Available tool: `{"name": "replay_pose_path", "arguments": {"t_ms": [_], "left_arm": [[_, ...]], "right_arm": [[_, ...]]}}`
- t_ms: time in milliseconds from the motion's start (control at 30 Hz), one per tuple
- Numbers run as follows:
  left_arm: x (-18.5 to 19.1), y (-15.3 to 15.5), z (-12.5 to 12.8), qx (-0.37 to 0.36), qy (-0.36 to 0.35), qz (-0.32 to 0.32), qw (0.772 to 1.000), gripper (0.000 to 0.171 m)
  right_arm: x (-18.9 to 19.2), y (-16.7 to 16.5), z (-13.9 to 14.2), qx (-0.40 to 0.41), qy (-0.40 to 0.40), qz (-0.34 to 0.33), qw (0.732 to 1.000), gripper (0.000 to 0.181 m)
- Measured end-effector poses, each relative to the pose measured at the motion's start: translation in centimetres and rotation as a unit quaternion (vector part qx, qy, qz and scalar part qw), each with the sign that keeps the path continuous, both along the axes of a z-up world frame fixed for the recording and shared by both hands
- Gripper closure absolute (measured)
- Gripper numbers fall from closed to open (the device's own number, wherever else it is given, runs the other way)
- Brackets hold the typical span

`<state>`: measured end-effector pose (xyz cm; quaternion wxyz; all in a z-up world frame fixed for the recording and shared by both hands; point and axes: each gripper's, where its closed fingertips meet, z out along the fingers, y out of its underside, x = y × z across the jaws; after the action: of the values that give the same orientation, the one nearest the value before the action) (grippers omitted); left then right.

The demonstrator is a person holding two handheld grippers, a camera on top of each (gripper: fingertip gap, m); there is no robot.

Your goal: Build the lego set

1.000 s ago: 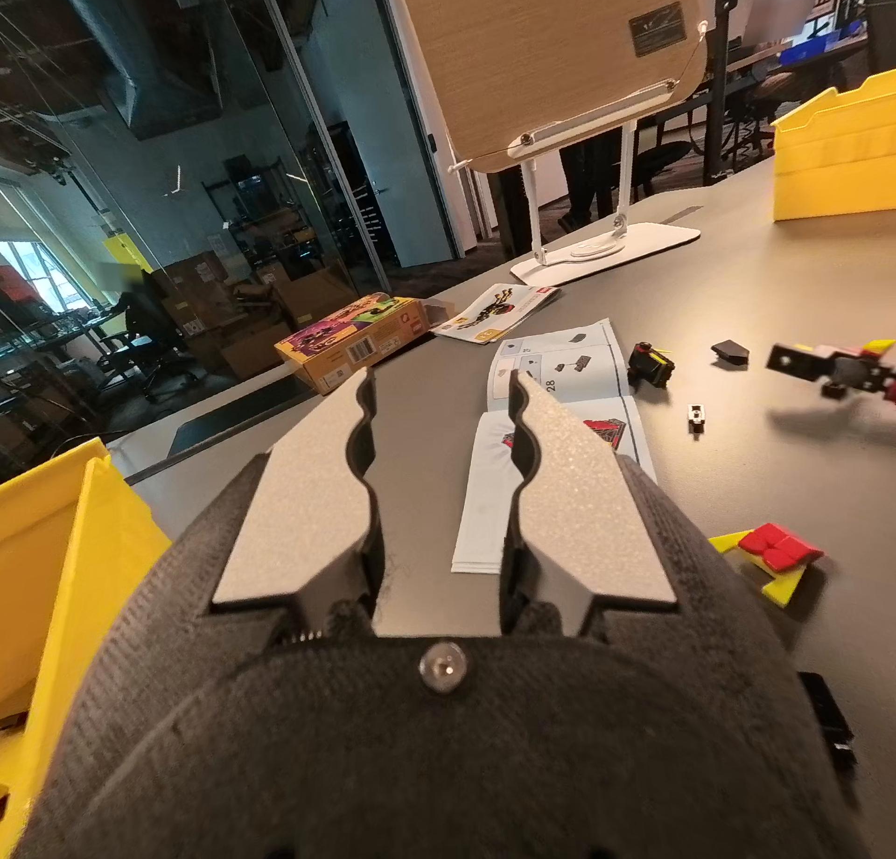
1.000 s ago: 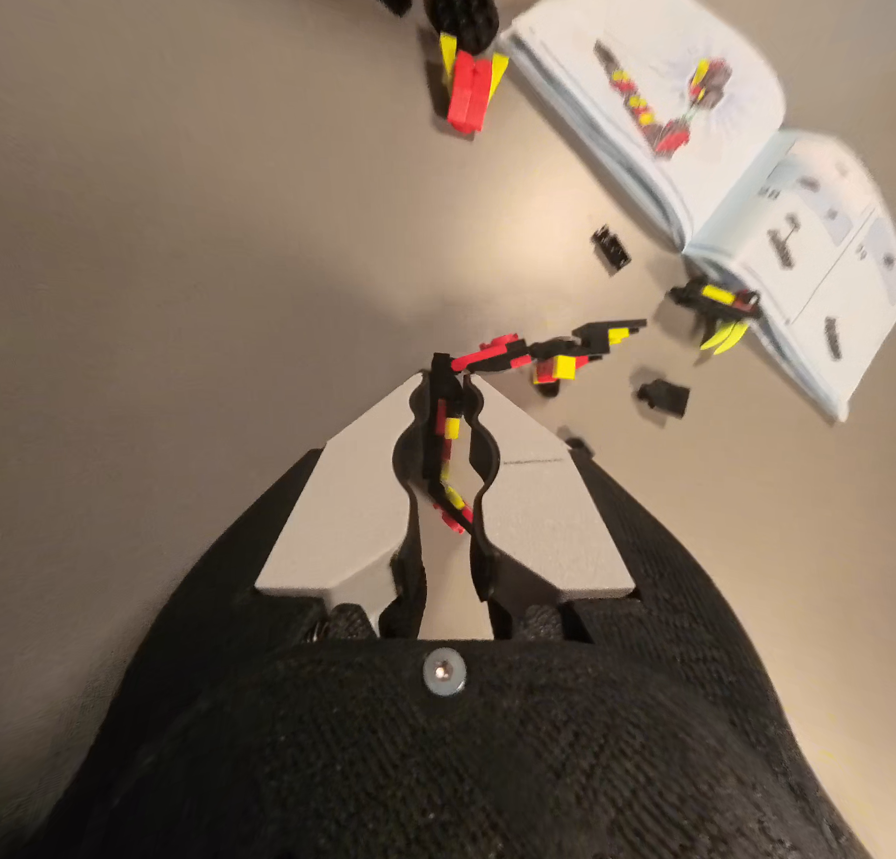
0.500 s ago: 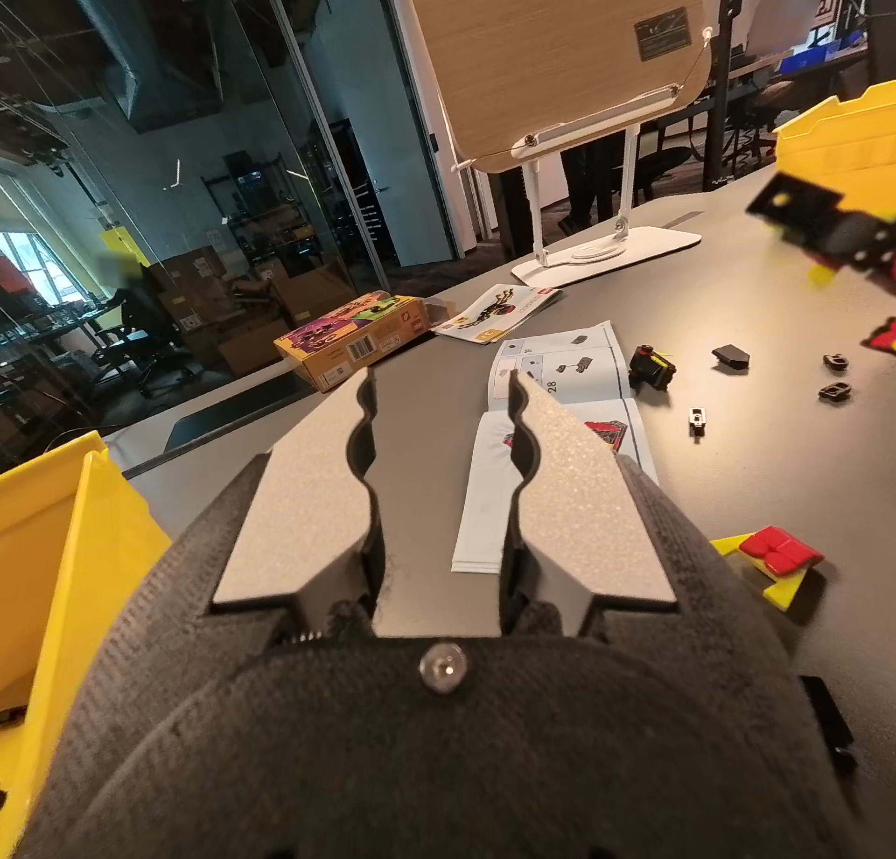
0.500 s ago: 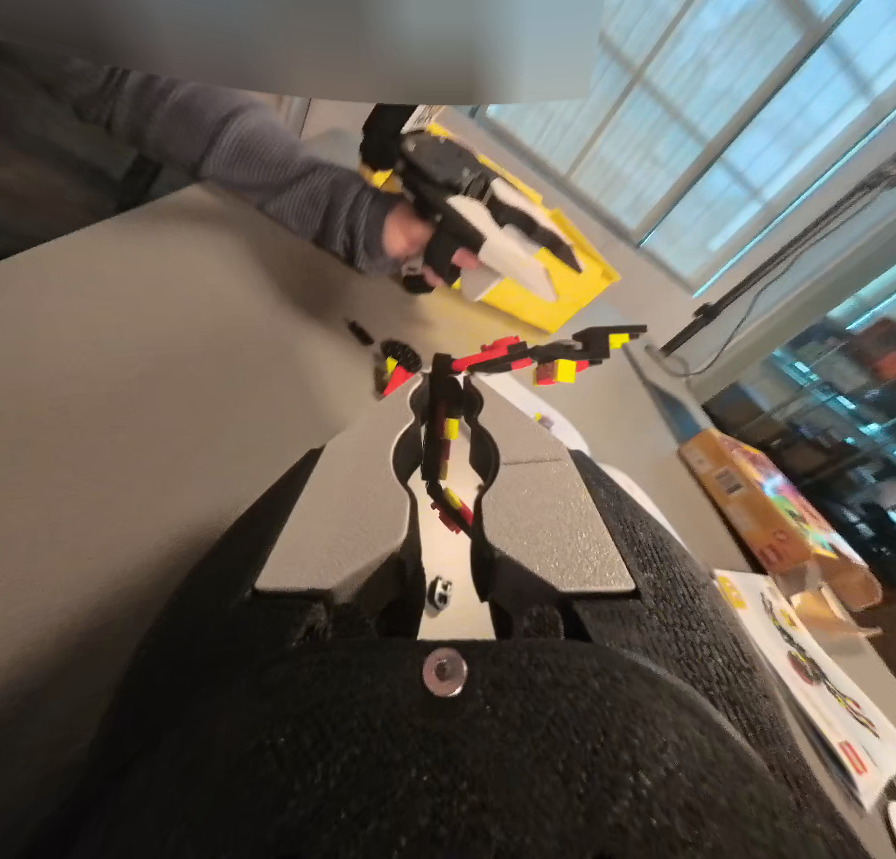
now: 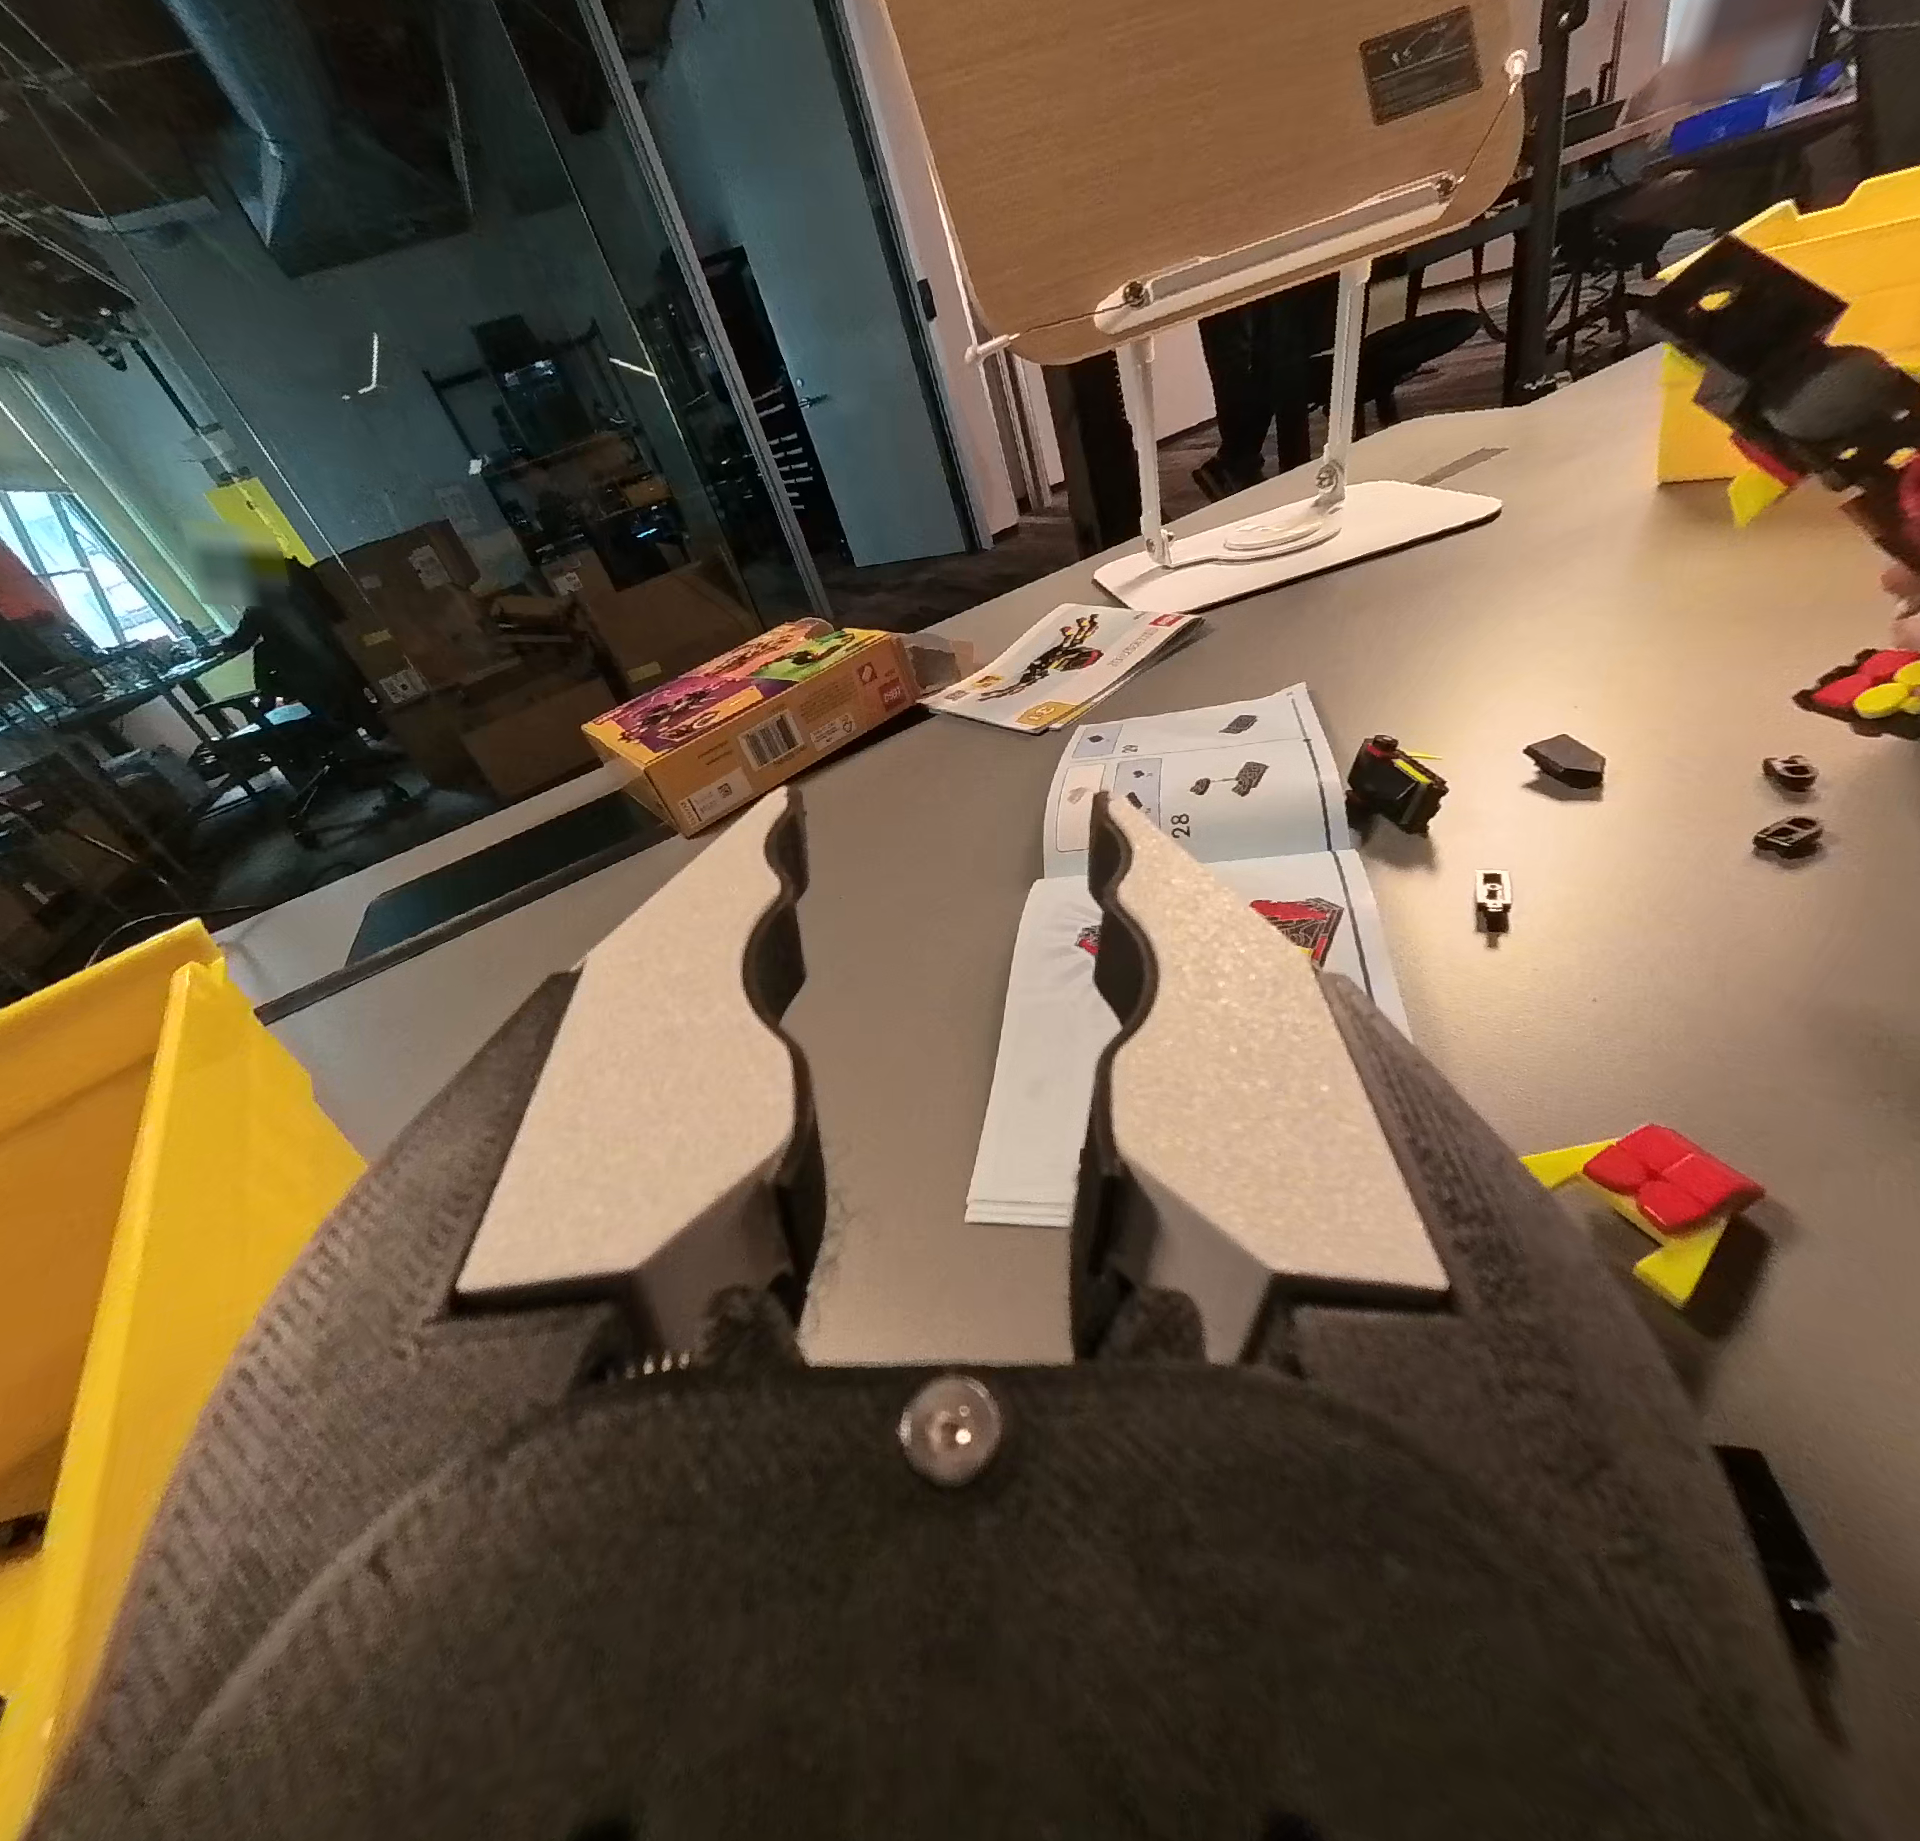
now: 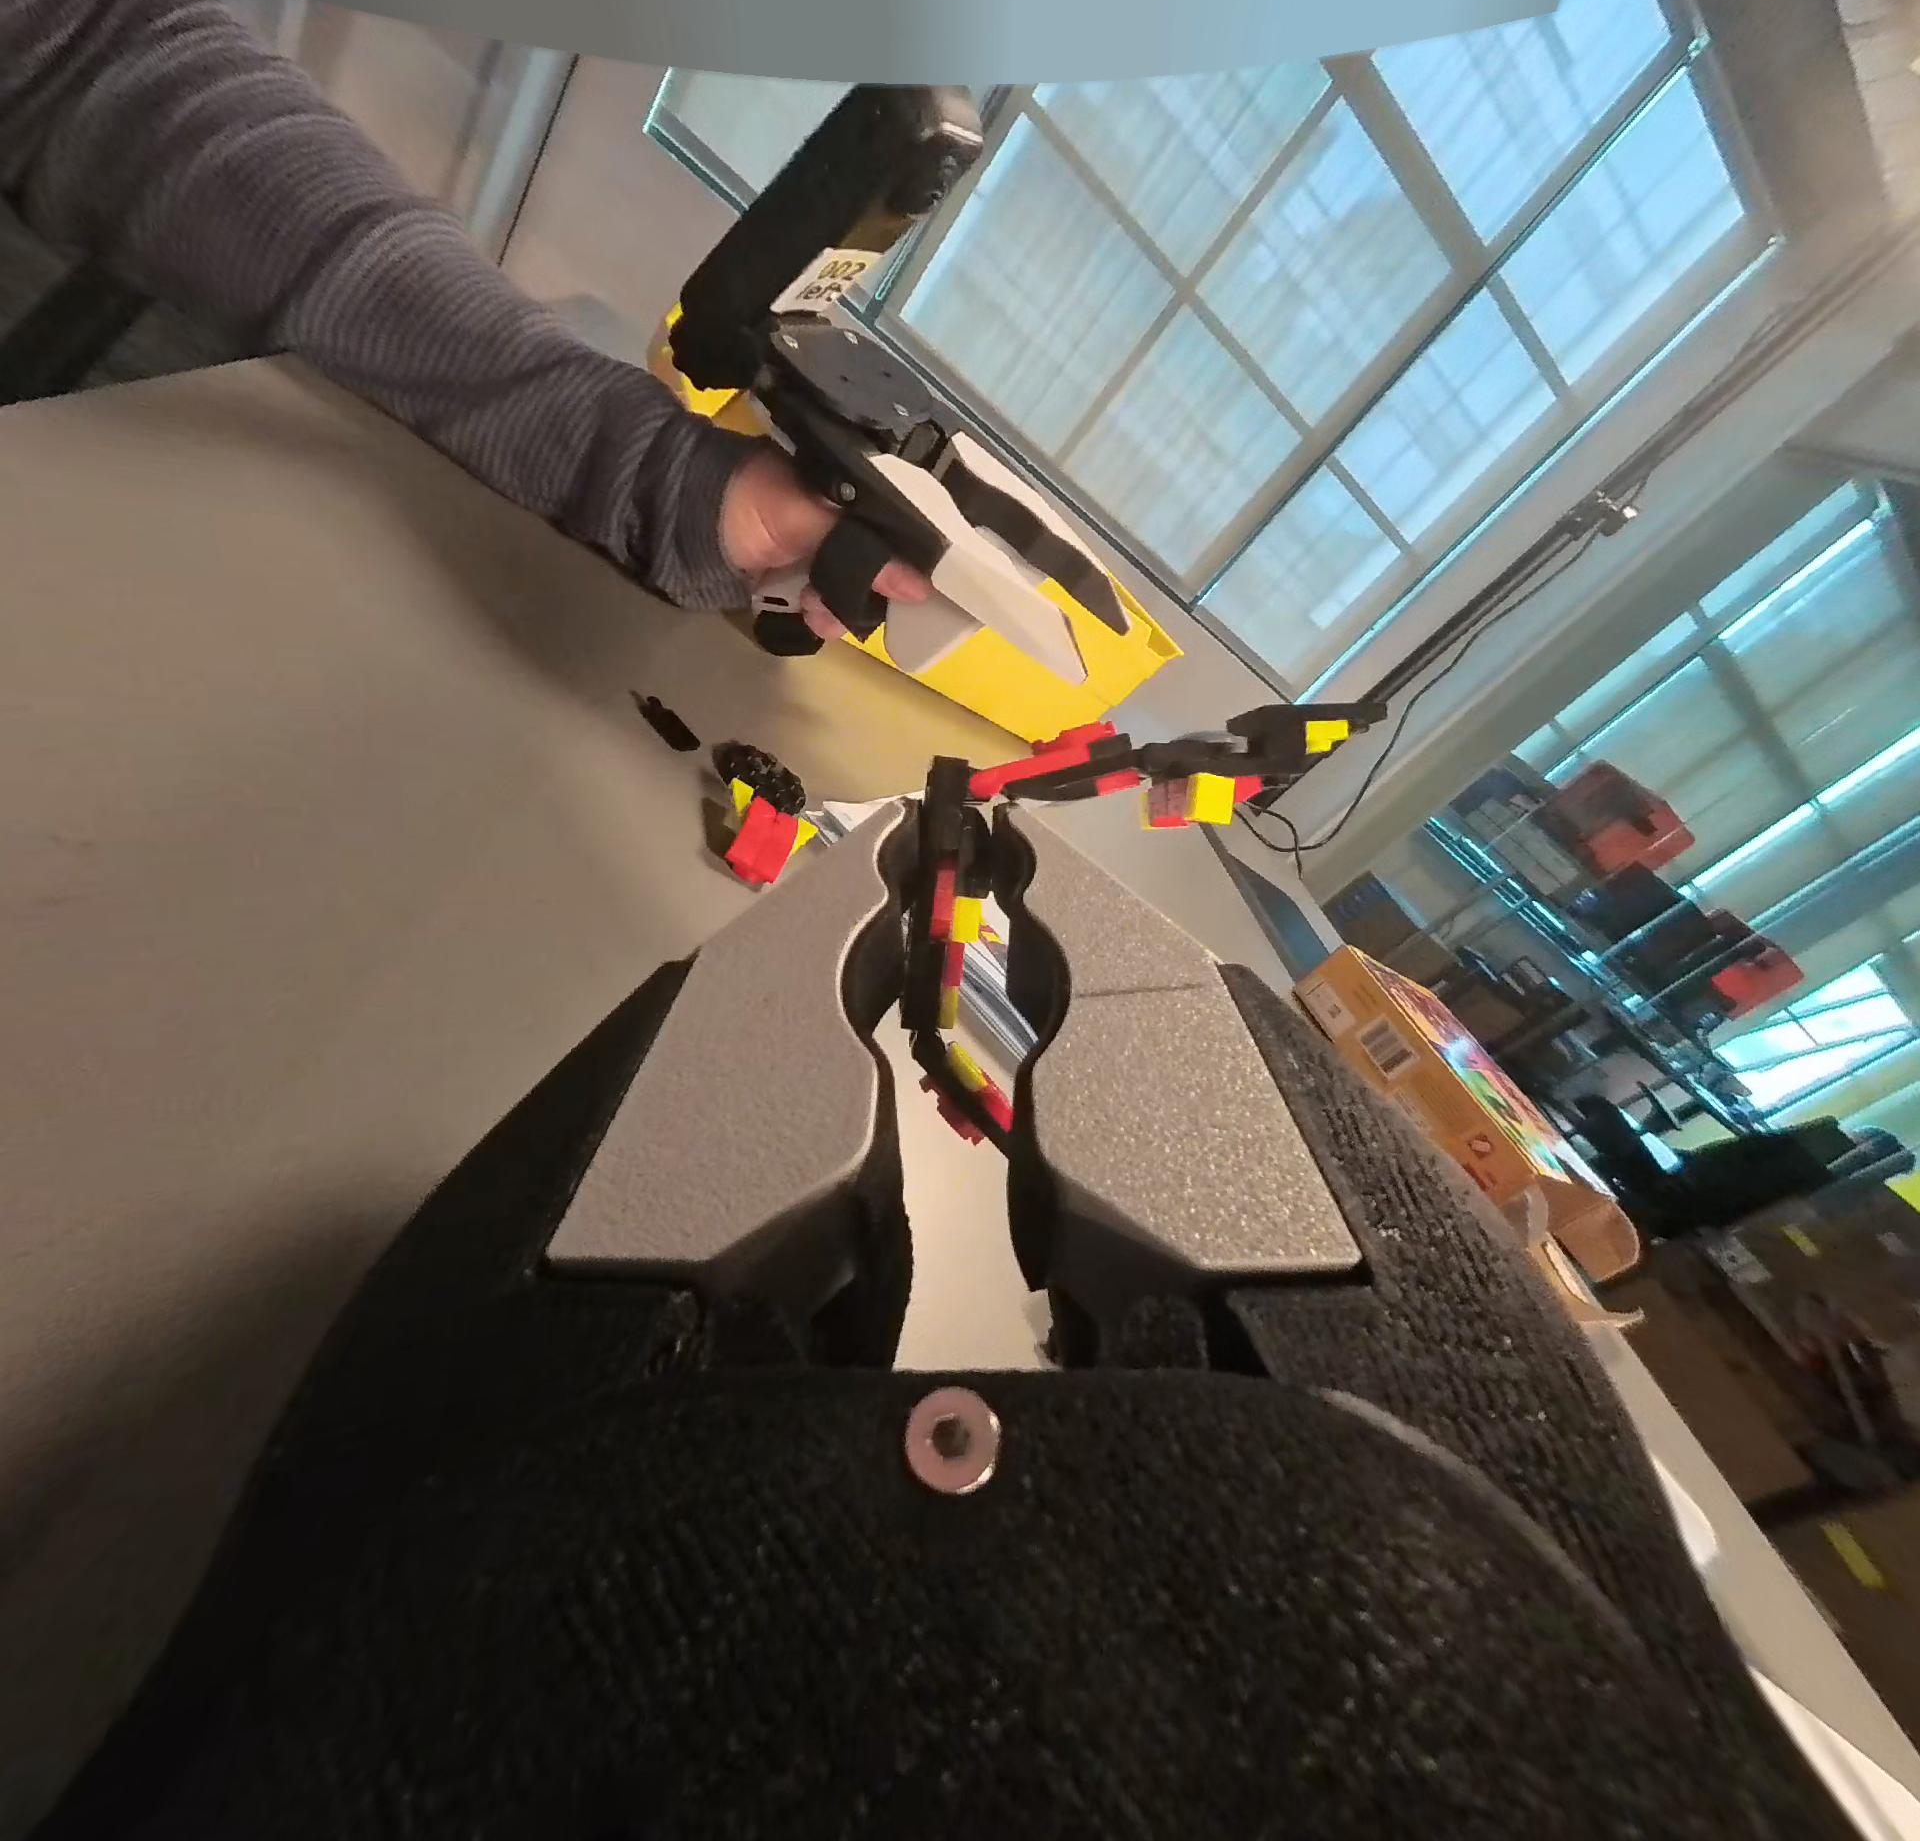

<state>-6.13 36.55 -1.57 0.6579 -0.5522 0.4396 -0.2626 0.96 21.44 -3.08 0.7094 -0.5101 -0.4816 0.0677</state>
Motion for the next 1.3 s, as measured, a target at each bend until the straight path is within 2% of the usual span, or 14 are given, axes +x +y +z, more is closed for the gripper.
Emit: {"name": "replay_pose_path", "arguments": {"t_ms": [733,867,1033,1300], "left_arm": [[0.1,0.0,-0.1,0.005,0.004,0.0,1.0,0.118],[0.0,-0.1,0.0,0.005,0.003,0.0,1.0,0.118],[0.0,-0.1,0.0,0.004,0.002,-0.001,1.0,0.118],[0.1,-0.1,0.0,0.004,0.002,-0.001,1.0,0.118]], "right_arm": [[-0.8,-0.3,-1.3,0.044,-0.065,-0.014,0.997,0.171],[-0.3,0.5,-1.8,0.113,-0.135,-0.069,0.982,0.171],[-0.4,0.7,-2.3,0.173,-0.195,-0.098,0.96,0.17],[-0.1,1.0,-2.5,0.195,-0.222,-0.117,0.948,0.17]]}}
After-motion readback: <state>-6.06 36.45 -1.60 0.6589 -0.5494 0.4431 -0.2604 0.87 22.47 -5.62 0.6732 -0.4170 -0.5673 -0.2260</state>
